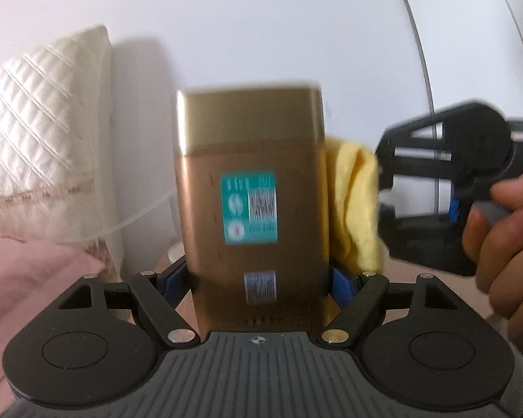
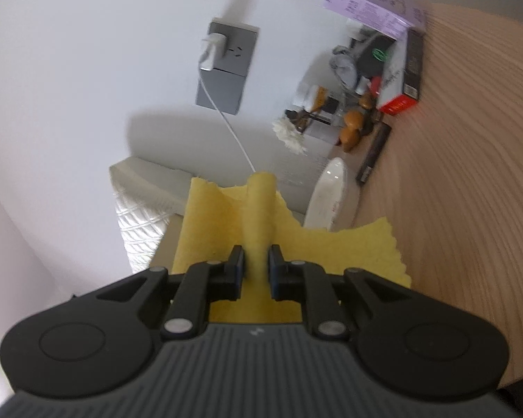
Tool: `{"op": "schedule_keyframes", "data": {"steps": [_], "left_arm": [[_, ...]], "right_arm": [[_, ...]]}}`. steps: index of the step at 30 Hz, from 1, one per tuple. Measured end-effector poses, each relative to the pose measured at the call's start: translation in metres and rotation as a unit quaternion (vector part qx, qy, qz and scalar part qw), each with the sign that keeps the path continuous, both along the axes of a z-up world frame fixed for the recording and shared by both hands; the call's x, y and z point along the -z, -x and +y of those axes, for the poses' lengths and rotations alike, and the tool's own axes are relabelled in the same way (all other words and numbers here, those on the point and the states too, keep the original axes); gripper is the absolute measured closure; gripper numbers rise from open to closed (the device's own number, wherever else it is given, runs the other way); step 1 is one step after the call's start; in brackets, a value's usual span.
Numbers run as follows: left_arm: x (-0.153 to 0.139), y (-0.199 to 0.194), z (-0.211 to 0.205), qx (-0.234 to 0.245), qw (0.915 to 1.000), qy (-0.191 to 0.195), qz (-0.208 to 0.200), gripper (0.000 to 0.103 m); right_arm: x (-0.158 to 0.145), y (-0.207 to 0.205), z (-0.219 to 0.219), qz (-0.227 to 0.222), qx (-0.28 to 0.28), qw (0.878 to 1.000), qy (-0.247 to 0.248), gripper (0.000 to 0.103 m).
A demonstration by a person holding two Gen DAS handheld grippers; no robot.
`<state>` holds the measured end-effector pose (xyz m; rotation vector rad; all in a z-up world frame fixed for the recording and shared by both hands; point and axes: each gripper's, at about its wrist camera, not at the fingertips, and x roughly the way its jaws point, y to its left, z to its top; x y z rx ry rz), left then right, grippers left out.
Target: Clean container
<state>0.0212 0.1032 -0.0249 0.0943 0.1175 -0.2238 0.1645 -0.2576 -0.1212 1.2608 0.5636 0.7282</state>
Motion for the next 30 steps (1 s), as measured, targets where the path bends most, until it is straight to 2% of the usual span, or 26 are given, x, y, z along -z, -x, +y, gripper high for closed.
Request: {"op": "schedule_keyframes", "data": {"steps": [7, 9, 12, 15, 20, 22, 25, 28, 29, 30], "left_arm": [[-0.011, -0.004, 0.0, 0.0, 0.9995, 0.031, 0.002, 0.022], [-0.013, -0.006, 0.004, 0.017, 0.9995, 0.026, 0.004, 0.022], [-0.016, -0.014, 0.014, 0.067, 0.9974, 0.021, 0.015, 0.022], [-0.019, -0.025, 0.023, 0.121, 0.9923, 0.011, 0.023, 0.022], [-0.021, -0.048, 0.04, 0.216, 0.9759, 0.011, 0.034, 0.022], [-0.02, -0.057, 0.044, 0.242, 0.9695, 0.01, 0.034, 0.022], [-0.018, -0.065, 0.048, 0.268, 0.9626, 0.014, 0.035, 0.022], [-0.015, -0.067, 0.051, 0.272, 0.9616, 0.021, 0.034, 0.02], [-0.015, -0.068, 0.052, 0.269, 0.9621, 0.03, 0.034, 0.016], [-0.016, -0.065, 0.053, 0.267, 0.9624, 0.04, 0.031, 0.005]], "right_arm": [[-0.008, -0.02, -0.011, -0.014, 0.004, 1.0, 0.006, 0.087], [-0.015, -0.032, -0.013, -0.026, 0.005, 1.0, 0.015, 0.087], [-0.027, -0.05, -0.007, -0.045, -0.012, 0.998, 0.031, 0.087], [-0.034, -0.063, -0.006, -0.06, -0.025, 0.997, 0.033, 0.087], [-0.025, -0.076, -0.014, -0.036, -0.052, 0.997, -0.04, 0.087], [-0.027, -0.08, -0.014, -0.042, -0.059, 0.996, -0.05, 0.087], [-0.023, -0.085, -0.016, -0.041, -0.066, 0.995, -0.06, 0.087], [-0.018, -0.084, -0.018, -0.041, -0.069, 0.995, -0.054, 0.087], [-0.015, -0.082, -0.019, -0.039, -0.068, 0.996, -0.051, 0.087], [-0.012, -0.08, -0.019, -0.04, -0.068, 0.996, -0.047, 0.087]]}}
